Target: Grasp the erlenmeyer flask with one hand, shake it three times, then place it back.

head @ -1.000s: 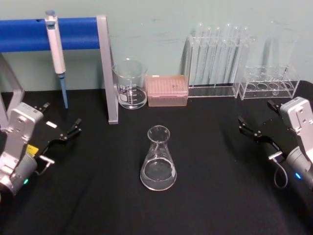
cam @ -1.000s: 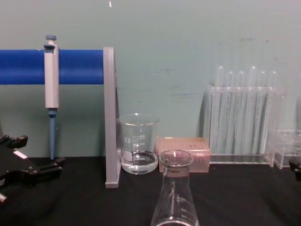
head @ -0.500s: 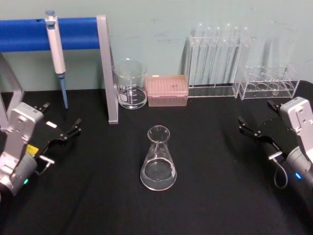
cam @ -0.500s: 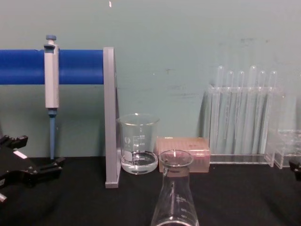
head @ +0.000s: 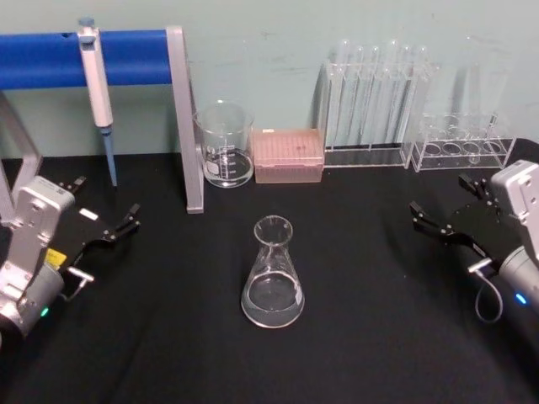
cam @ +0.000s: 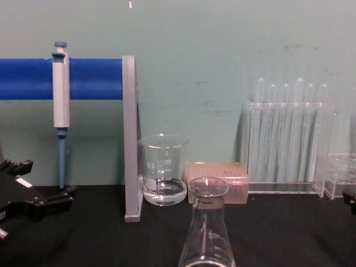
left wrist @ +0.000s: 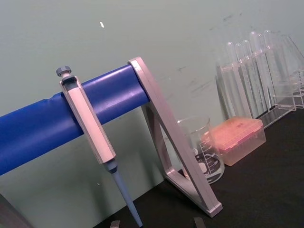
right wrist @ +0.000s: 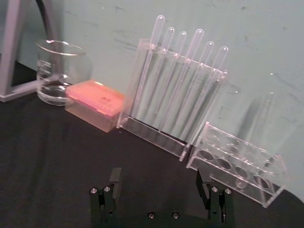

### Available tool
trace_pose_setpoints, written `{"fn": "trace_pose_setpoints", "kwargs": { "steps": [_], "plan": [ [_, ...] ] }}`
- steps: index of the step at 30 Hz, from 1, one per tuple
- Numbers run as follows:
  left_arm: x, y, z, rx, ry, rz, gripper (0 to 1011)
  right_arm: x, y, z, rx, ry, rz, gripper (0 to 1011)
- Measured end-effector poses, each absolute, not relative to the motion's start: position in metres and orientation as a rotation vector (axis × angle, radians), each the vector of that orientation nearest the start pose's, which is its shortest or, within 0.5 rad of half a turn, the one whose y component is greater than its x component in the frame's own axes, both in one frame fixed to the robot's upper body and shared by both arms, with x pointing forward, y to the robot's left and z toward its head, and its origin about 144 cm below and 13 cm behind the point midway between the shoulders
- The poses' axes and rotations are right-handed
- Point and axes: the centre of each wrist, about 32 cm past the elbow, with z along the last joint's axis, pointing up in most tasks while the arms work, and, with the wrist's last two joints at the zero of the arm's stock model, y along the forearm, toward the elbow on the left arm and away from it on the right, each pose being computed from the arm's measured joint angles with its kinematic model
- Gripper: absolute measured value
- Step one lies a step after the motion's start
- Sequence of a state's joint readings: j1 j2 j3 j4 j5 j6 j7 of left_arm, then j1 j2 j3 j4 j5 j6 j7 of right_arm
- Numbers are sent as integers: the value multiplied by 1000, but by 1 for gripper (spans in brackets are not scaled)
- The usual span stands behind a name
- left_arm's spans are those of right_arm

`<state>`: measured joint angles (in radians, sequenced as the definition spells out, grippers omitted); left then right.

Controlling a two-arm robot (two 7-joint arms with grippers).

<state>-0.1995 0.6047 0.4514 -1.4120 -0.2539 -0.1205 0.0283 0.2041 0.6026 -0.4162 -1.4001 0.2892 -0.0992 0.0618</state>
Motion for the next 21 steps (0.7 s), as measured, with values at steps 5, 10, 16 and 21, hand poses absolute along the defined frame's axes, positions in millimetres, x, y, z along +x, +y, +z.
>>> {"fn": "trace_pose_setpoints", "kwargs": {
  "steps": [5, 10, 16, 21],
  "plan": [
    [489, 310, 1140, 304, -285, 1248, 1001, 491, -334, 1149, -279, -195, -1141, 1000],
    [489, 310, 1140, 304, -285, 1248, 1001, 482, -345, 1150, -265, -172, -1073, 1000],
    [489, 310, 1140, 304, -285, 1248, 1001, 470, -356, 1156, -254, -159, -988, 1000],
    [489, 310, 1140, 304, -285, 1248, 1001, 462, -356, 1162, -231, -140, -929, 1000]
  ]
}}
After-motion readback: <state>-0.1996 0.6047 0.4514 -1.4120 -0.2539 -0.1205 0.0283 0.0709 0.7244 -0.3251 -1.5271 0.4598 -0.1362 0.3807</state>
